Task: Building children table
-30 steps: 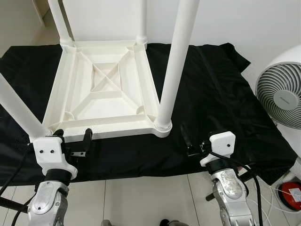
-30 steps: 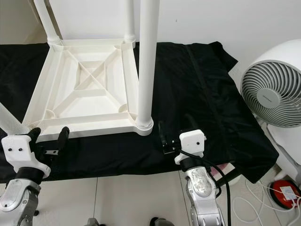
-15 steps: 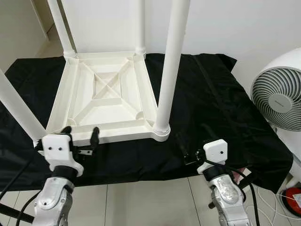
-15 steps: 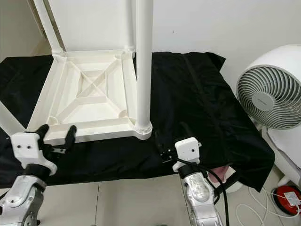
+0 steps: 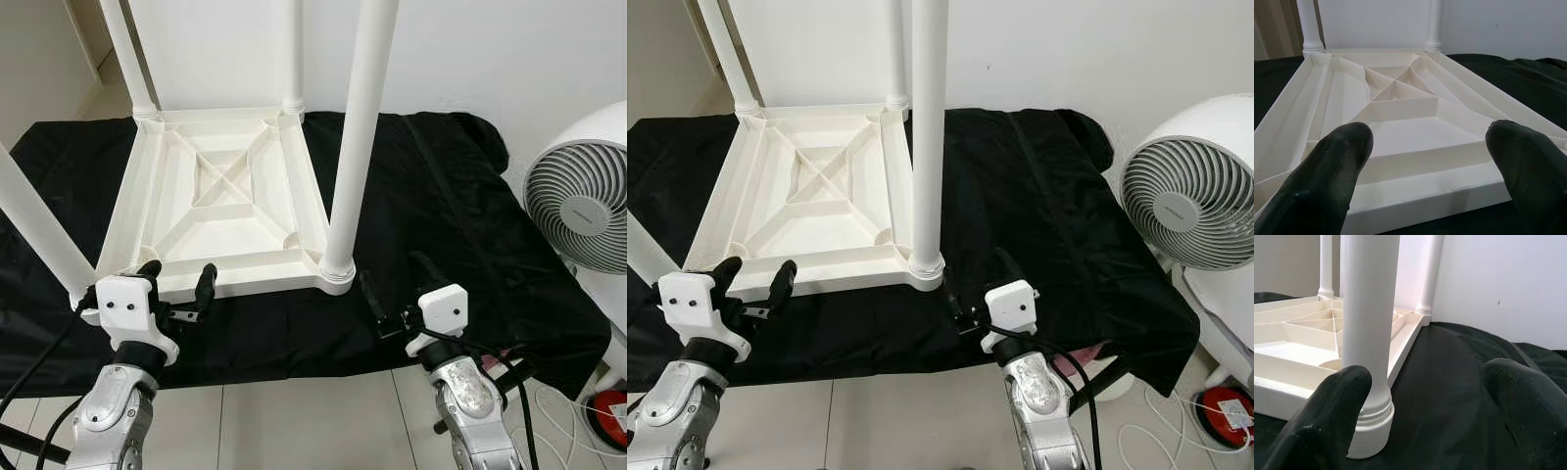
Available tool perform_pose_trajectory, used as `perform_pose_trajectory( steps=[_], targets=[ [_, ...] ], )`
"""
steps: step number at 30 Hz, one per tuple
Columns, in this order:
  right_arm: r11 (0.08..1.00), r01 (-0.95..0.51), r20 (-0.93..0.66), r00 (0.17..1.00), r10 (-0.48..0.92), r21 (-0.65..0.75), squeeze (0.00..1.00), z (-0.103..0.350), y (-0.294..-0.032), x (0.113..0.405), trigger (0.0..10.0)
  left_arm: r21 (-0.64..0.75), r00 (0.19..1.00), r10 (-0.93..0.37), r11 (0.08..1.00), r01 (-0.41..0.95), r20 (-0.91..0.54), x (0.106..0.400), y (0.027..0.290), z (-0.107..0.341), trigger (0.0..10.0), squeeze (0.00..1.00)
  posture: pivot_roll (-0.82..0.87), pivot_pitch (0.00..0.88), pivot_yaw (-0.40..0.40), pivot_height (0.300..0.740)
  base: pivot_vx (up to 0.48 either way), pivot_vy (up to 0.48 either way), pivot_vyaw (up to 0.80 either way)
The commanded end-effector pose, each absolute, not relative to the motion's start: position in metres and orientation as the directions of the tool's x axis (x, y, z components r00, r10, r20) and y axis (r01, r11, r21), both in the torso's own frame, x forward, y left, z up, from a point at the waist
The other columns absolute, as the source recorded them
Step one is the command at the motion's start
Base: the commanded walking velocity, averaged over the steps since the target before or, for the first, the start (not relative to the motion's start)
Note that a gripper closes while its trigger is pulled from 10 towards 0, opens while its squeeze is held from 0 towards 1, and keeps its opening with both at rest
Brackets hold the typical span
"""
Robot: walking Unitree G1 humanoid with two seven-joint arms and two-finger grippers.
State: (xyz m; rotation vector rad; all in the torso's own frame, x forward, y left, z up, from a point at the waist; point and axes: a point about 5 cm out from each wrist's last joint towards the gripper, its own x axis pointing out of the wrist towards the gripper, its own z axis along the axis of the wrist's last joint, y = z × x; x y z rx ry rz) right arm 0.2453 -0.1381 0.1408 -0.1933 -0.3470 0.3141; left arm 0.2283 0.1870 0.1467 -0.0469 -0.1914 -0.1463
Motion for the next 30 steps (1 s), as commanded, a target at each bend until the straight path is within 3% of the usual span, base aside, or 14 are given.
perform_pose_trajectory(
  steps=[1, 6, 30],
  targets=[
    [0.933, -0.277, 0.306, 0.889, 0.340, -0.231, 0.00, 0.140, -0.137, 0.245, 10.0, -0.029, 0.969, -0.156, 0.986, 0.164, 0.192, 0.229, 0.187, 0.146, 10.0, 0.00, -0.06, 0.060, 0.046, 0.740, 0.000, 0.000, 0.00],
    [0.908, -0.359, 0.291, 0.864, 0.410, -0.215, 0.00, 0.139, -0.131, 0.241, 10.0, -0.032, 0.971, -0.141, 0.988, 0.150, 0.191, 0.228, 0.192, 0.145, 10.0, 0.00, -0.05, 0.061, 0.037, 0.740, 0.000, 0.000, 0.00],
    [0.846, -0.476, 0.230, 0.819, 0.525, -0.239, 0.00, 0.133, -0.128, 0.225, 10.0, -0.056, 0.970, -0.171, 0.982, 0.182, 0.172, 0.227, 0.189, 0.142, 10.0, 0.00, -0.06, 0.080, 0.038, 0.740, 0.000, 0.000, 0.00]
  ],
)
